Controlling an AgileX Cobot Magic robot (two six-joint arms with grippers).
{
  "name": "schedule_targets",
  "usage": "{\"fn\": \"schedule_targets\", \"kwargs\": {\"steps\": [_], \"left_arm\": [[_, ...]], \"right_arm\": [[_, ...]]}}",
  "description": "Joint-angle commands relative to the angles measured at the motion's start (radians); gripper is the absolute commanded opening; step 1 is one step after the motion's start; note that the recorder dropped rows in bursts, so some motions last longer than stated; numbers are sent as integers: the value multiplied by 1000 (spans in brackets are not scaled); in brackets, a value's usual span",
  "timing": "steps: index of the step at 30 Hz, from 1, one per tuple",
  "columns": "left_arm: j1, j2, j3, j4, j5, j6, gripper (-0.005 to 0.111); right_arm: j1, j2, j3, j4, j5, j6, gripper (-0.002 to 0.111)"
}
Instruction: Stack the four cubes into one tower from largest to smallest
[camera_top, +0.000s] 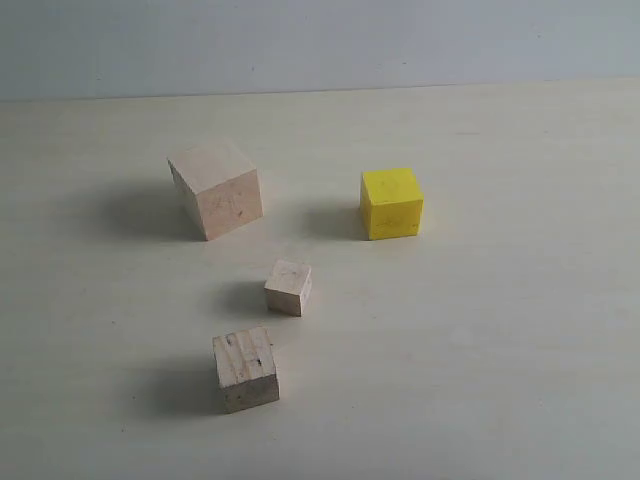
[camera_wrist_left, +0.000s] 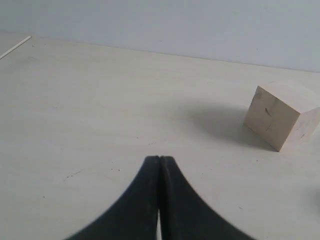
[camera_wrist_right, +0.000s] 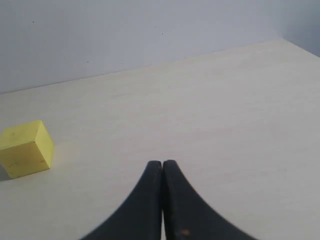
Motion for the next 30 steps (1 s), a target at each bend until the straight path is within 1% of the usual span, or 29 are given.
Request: {"fn": "schedule_targets", "kwargs": {"steps": [1,21,23,25,28,30], "left_arm": [[1,-5,4,2,-9,1,0],[1,-5,4,2,-9,1,0],[1,-5,4,2,-44,1,0],[1,-5,4,2,-115,1,0],[1,-5,4,2,-242,1,0],[1,-5,4,2,-294,1,0]], "right_arm": [[-5,-7,5,0,-9,-1,0],[-5,-7,5,-7,-31,-1,0],[-5,-7,5,-7,-102,-1,0],[-5,-7,5,-7,-215,-1,0],[-5,-7,5,-7,-422,-1,0],[-5,-7,5,-7,-544,-1,0]]}}
